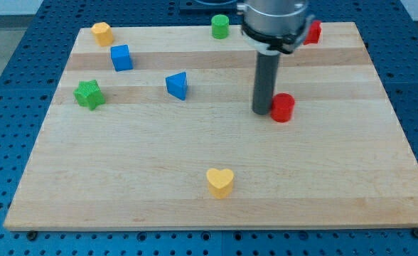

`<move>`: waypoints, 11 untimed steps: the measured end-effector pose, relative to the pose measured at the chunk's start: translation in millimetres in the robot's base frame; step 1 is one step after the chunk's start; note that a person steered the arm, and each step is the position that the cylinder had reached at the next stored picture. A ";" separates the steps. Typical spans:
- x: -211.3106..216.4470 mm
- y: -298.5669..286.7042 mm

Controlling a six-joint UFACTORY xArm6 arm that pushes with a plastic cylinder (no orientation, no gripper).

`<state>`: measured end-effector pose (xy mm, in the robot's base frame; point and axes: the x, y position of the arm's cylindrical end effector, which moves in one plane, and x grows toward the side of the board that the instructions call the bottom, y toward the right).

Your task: Move red circle towards bottom right

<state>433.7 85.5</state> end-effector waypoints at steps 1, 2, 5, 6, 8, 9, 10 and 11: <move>5.9 16.5; -24.3 16.2; -16.4 58.2; 7.3 63.8; 45.2 69.1; 25.4 38.0; 34.2 22.7; 68.6 22.7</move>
